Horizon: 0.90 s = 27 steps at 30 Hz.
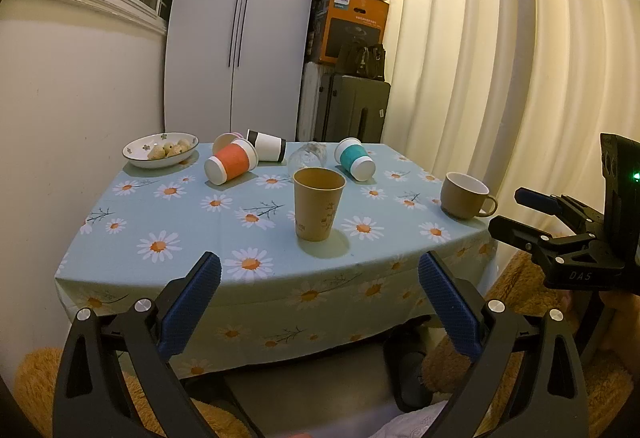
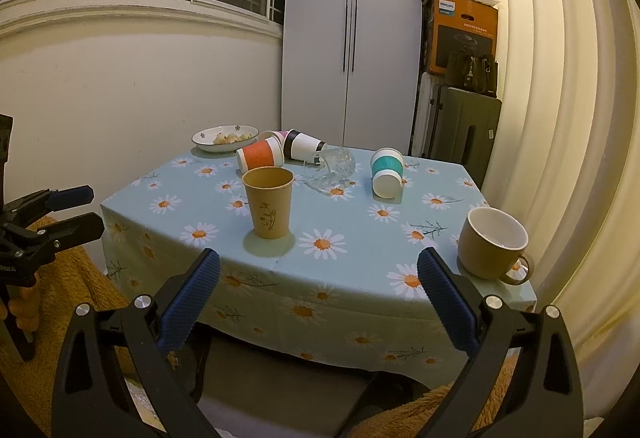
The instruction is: Flip cup upright
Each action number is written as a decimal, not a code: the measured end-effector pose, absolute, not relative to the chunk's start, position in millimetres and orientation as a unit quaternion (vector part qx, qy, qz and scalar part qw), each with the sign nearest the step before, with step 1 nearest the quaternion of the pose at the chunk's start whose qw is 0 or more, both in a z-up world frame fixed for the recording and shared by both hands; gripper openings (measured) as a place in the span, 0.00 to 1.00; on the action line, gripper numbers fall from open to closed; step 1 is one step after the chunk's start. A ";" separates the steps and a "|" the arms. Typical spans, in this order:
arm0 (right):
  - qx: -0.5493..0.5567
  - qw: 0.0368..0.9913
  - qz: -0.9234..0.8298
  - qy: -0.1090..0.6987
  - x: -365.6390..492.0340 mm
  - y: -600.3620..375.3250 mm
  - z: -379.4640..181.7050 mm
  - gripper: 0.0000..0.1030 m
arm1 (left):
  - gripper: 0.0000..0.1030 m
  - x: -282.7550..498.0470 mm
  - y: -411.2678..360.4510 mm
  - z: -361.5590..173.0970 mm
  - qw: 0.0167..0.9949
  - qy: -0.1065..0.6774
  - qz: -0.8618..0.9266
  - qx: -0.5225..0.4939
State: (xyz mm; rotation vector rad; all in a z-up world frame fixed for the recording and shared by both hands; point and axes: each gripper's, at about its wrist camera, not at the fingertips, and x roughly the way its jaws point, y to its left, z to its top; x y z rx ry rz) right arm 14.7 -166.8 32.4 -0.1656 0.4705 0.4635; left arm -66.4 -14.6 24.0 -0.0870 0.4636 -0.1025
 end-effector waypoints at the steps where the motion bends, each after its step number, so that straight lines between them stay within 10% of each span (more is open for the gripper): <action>1: -0.082 0.942 0.227 0.231 14.9 -166.4 32.3 0.95 | 0.94 -66.3 -14.5 24.0 0.971 0.230 -0.051 -0.043; 27: -0.085 0.940 0.229 0.236 17.4 -164.7 28.4 0.95 | 0.94 -65.3 -18.3 19.0 0.969 0.238 -0.052 -0.041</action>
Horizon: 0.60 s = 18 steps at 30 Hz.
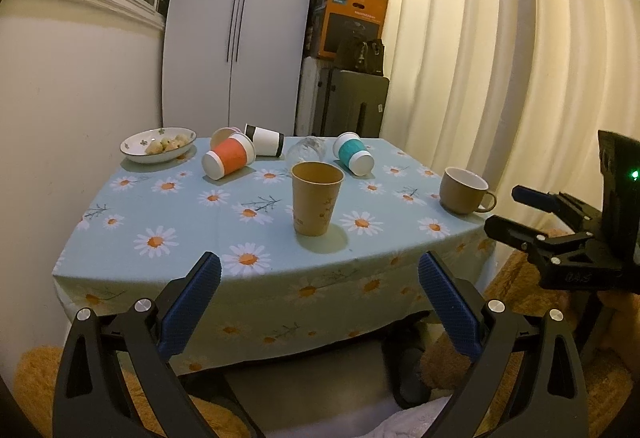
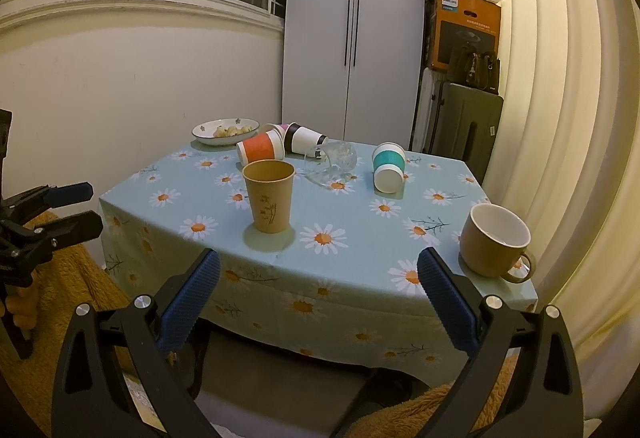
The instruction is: Flip cup upright
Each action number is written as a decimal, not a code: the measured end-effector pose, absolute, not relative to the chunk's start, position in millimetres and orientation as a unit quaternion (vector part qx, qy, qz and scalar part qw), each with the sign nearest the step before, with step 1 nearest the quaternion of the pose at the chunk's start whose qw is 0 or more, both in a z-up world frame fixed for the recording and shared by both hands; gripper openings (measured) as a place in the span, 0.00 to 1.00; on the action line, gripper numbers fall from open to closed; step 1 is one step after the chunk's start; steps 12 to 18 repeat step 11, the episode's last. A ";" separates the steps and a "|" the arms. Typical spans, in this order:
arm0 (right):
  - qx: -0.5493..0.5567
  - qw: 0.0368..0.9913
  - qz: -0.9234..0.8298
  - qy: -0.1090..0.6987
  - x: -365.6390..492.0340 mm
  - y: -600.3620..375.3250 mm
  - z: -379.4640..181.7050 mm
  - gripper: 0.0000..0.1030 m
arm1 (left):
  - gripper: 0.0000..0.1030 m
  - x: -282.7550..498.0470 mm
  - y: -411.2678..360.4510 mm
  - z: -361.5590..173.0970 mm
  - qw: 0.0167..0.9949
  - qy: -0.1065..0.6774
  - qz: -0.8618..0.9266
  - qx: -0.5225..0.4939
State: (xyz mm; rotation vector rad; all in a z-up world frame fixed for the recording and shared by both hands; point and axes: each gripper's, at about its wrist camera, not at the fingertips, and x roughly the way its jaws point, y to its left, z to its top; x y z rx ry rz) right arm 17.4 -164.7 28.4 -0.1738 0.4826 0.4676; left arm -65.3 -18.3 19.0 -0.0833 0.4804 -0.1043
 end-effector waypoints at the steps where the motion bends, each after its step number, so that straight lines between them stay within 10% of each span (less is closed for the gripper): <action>1: -0.086 0.940 0.229 0.237 17.6 -164.6 28.0 0.95 | 0.94 -65.4 -18.9 18.8 0.969 0.238 -0.052 -0.040; 18: -0.086 0.940 0.229 0.236 17.5 -165.5 28.0 0.95 | 0.94 -65.3 -17.2 18.7 0.969 0.239 -0.050 -0.043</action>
